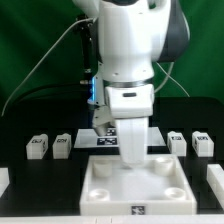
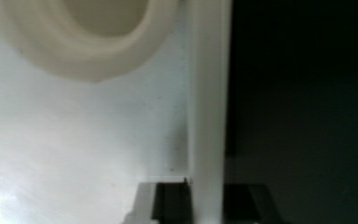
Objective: Assemble one leg
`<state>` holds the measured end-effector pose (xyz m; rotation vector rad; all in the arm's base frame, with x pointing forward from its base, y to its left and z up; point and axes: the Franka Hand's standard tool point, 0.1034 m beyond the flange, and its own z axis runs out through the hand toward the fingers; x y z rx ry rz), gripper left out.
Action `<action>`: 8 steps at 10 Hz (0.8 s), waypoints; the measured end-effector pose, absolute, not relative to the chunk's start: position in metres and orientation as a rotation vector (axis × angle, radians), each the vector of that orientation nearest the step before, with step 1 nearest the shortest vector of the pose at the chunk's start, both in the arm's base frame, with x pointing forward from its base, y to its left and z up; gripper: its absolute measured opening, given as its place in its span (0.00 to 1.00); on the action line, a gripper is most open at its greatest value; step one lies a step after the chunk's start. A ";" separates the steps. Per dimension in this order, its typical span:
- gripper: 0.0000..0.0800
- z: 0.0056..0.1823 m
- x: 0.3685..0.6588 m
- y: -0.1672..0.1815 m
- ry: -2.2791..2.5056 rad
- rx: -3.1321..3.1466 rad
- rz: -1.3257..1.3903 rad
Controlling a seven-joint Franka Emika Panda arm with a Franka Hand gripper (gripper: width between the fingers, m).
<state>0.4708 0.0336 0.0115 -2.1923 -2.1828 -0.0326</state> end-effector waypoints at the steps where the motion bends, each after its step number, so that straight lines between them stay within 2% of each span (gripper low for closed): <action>1: 0.08 0.011 0.477 0.040 -2.199 -2.182 -0.050; 8: 0.08 0.011 0.490 0.064 -2.178 -2.190 -0.083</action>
Offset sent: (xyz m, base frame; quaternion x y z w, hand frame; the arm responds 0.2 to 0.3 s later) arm 0.0197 0.0276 -0.0019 -0.0244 0.0114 -0.0164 0.9995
